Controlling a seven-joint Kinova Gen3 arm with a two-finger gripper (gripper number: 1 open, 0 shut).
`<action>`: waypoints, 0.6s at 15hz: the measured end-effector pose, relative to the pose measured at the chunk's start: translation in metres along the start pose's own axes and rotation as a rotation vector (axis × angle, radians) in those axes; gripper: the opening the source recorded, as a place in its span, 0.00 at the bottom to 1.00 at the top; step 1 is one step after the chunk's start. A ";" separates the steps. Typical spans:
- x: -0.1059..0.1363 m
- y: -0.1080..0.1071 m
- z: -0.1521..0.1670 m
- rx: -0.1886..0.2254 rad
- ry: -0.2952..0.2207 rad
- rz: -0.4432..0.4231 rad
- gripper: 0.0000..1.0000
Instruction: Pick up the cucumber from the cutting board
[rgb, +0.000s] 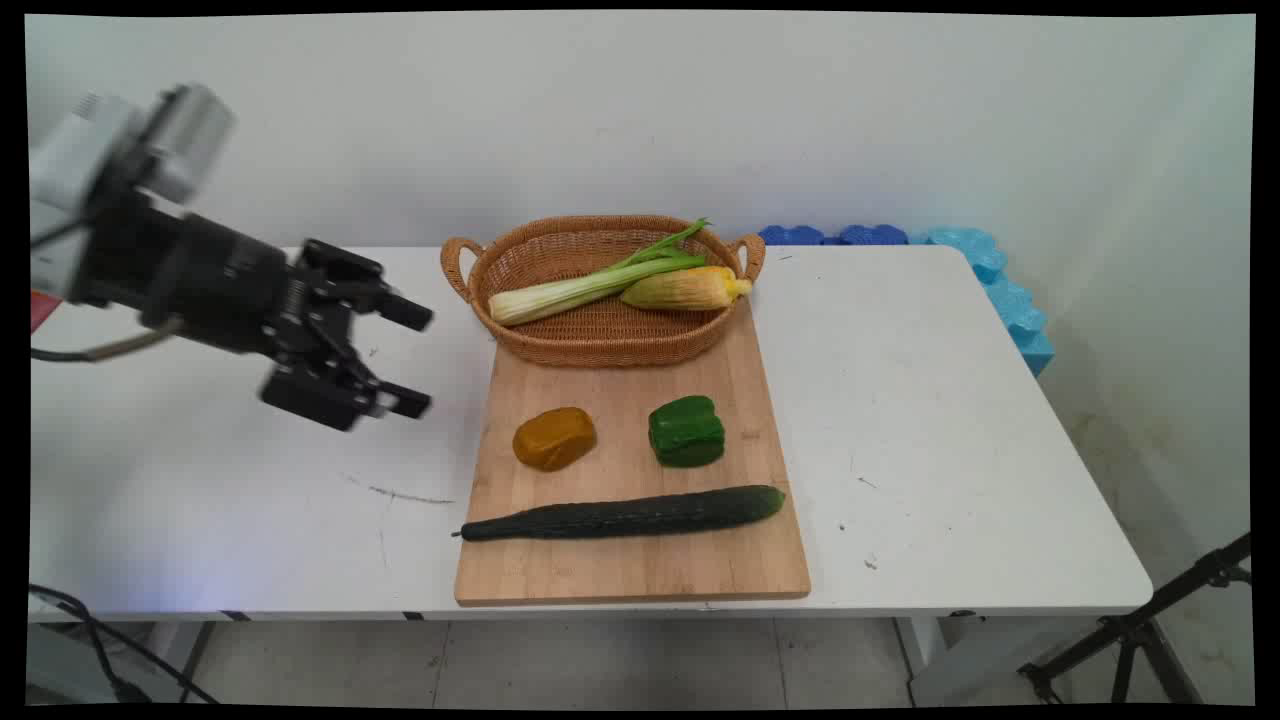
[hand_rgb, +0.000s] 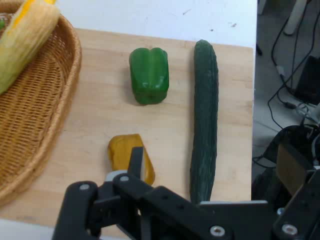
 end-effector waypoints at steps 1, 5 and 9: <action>0.006 0.004 0.012 0.006 -0.014 -0.007 1.00; 0.025 0.013 0.060 0.020 -0.074 -0.029 1.00; 0.042 0.021 0.120 0.023 -0.168 -0.022 1.00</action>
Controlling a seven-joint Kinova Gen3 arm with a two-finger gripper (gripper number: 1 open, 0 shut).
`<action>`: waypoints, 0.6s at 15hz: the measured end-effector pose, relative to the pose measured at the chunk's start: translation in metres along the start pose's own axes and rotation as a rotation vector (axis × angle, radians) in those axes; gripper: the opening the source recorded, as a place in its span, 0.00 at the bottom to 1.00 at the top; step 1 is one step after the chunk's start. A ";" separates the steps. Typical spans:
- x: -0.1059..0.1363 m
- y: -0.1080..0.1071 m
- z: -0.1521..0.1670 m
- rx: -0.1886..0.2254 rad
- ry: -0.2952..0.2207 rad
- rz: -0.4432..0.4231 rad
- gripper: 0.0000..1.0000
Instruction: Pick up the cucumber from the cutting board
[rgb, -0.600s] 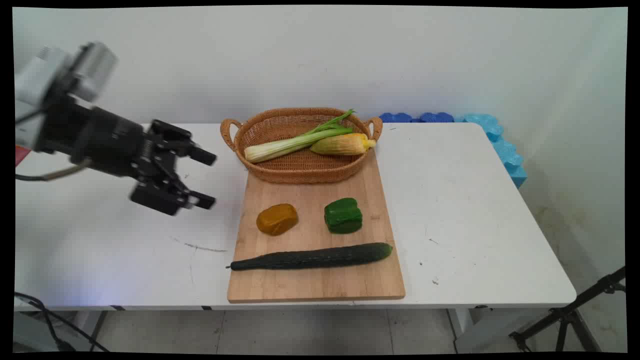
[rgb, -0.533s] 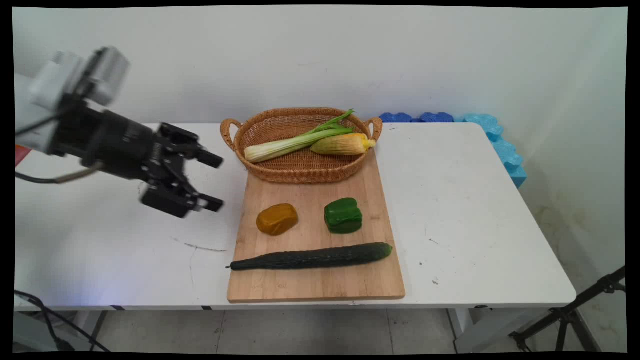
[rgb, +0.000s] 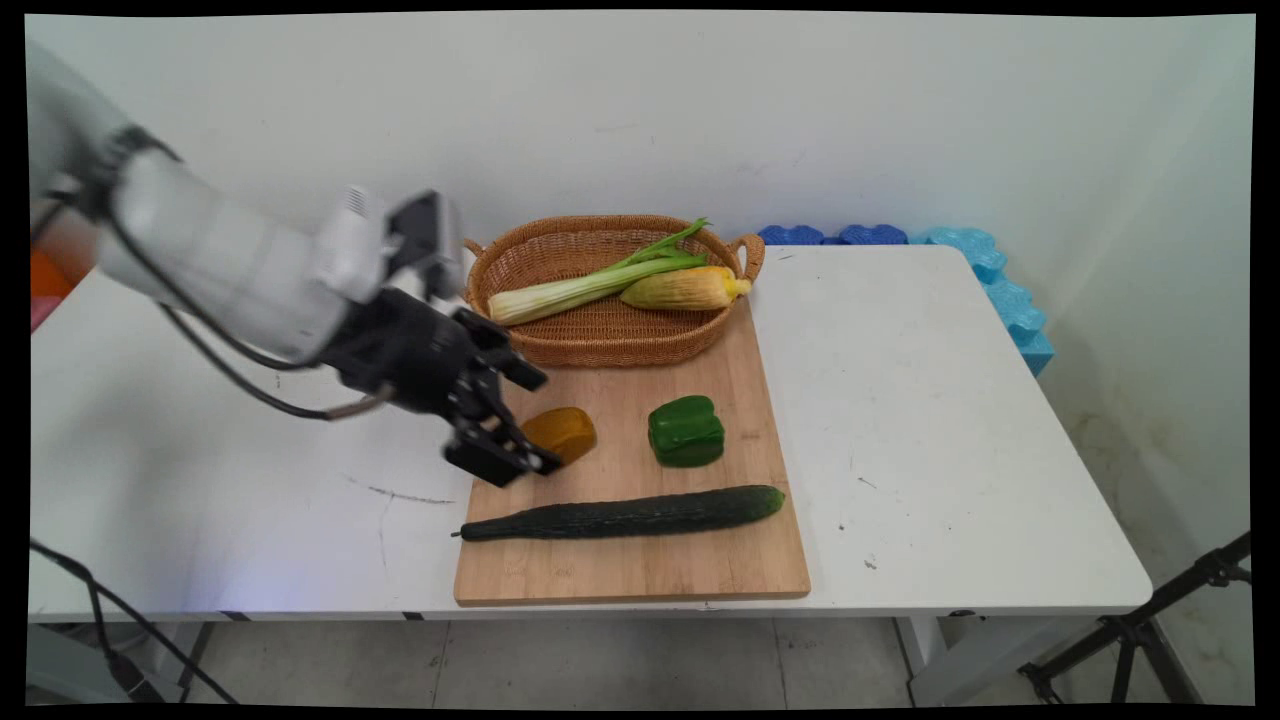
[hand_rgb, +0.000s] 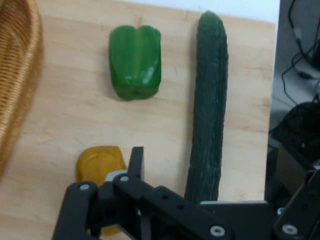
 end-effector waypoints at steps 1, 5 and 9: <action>0.006 0.002 0.014 0.000 -0.023 -0.002 1.00; 0.024 0.005 0.067 -0.005 -0.100 -0.013 1.00; 0.035 0.007 0.107 -0.012 -0.156 -0.008 1.00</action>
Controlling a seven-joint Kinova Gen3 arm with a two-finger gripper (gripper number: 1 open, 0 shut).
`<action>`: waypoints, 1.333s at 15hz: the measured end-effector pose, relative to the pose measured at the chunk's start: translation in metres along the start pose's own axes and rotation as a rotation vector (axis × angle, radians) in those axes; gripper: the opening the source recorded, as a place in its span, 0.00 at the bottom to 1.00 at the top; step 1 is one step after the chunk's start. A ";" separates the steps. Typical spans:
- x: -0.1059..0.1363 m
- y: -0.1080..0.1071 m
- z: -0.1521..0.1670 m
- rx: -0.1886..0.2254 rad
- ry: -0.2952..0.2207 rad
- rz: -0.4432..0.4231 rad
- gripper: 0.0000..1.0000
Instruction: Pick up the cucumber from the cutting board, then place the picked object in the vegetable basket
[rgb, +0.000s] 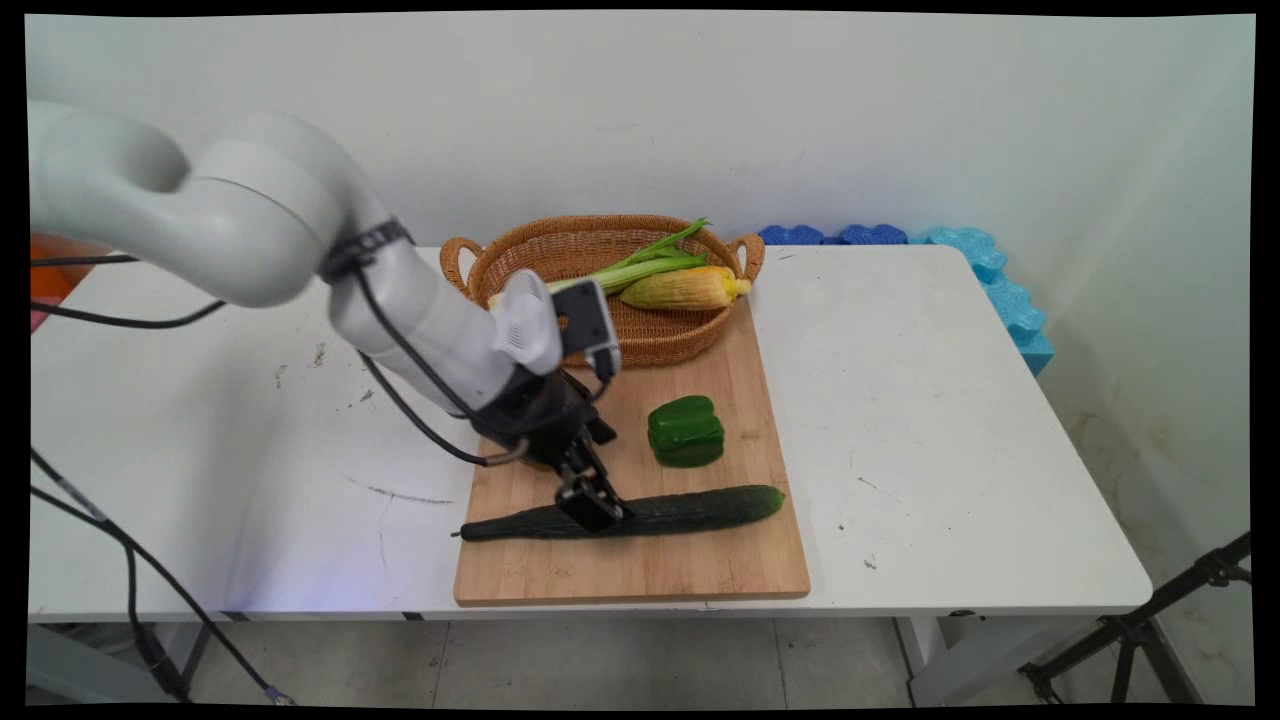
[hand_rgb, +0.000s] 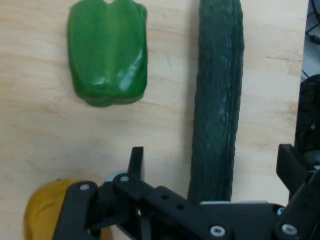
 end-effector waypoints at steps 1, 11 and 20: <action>0.003 0.001 0.008 -0.003 -0.012 0.004 1.00; 0.018 0.004 0.051 -0.005 -0.076 0.047 1.00; 0.020 0.013 0.056 -0.011 -0.099 0.083 0.00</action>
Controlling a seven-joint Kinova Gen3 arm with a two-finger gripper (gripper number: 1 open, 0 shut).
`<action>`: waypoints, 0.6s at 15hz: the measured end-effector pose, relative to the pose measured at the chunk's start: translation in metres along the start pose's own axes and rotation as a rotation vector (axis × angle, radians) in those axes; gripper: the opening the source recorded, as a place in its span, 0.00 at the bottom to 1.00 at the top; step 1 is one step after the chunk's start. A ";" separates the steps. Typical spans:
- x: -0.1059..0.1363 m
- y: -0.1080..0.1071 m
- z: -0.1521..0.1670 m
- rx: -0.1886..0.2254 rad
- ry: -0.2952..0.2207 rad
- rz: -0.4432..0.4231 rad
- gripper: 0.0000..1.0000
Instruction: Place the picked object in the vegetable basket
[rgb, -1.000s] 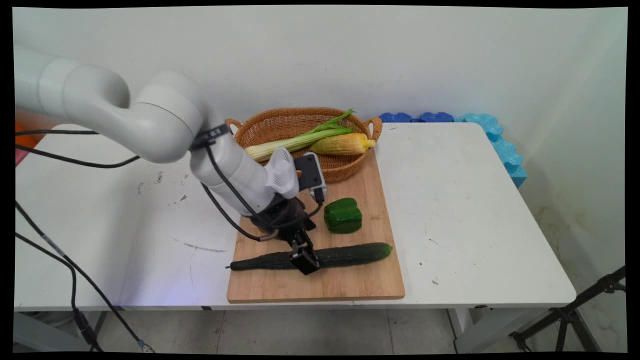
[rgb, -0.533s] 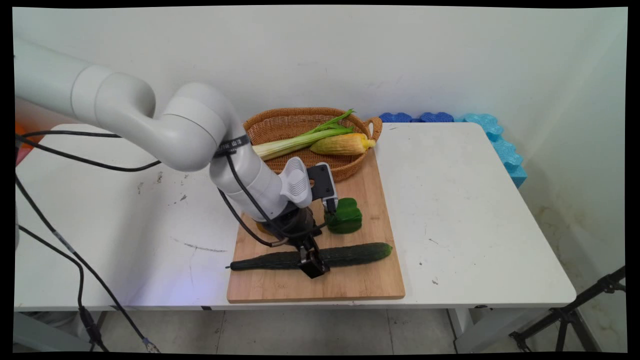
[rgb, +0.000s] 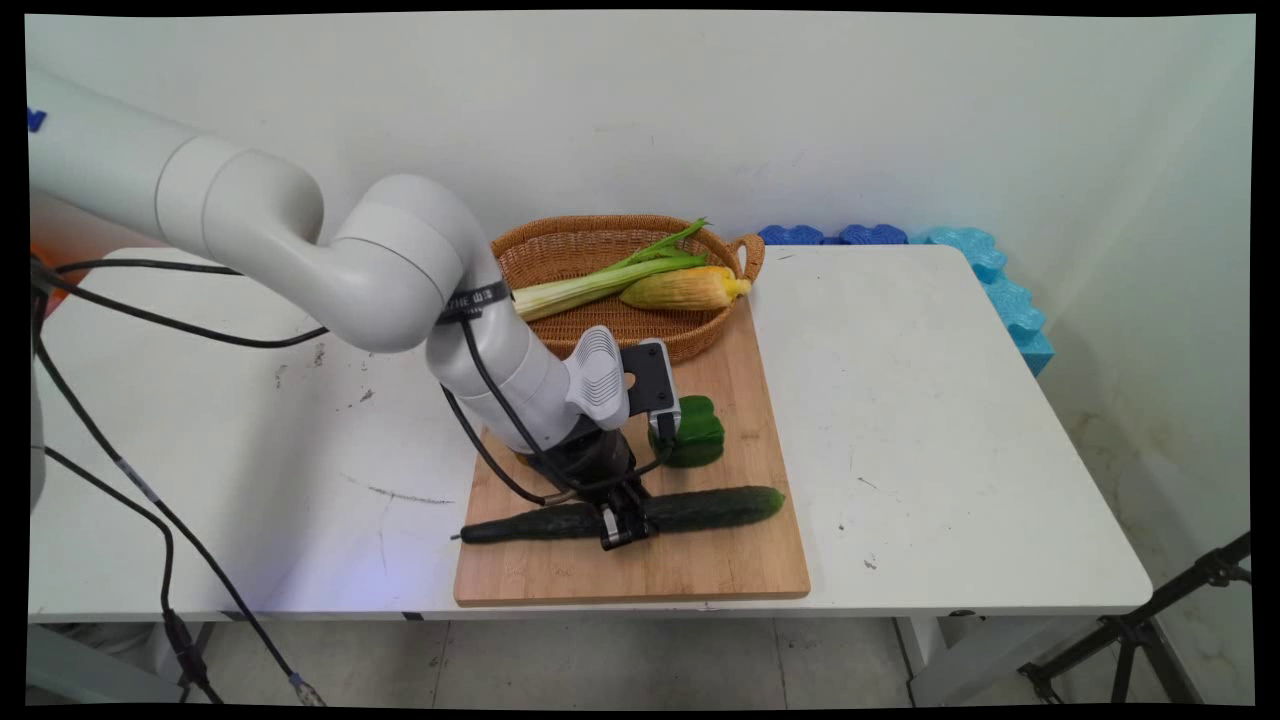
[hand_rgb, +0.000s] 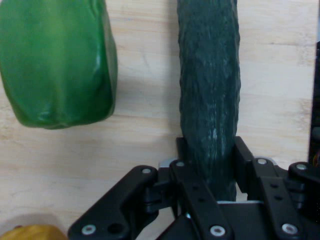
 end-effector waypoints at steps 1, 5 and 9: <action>0.002 0.003 -0.005 -0.002 0.002 -0.001 0.00; 0.013 0.014 -0.039 -0.014 0.014 -0.023 0.00; 0.035 0.012 -0.086 -0.014 0.042 -0.067 0.00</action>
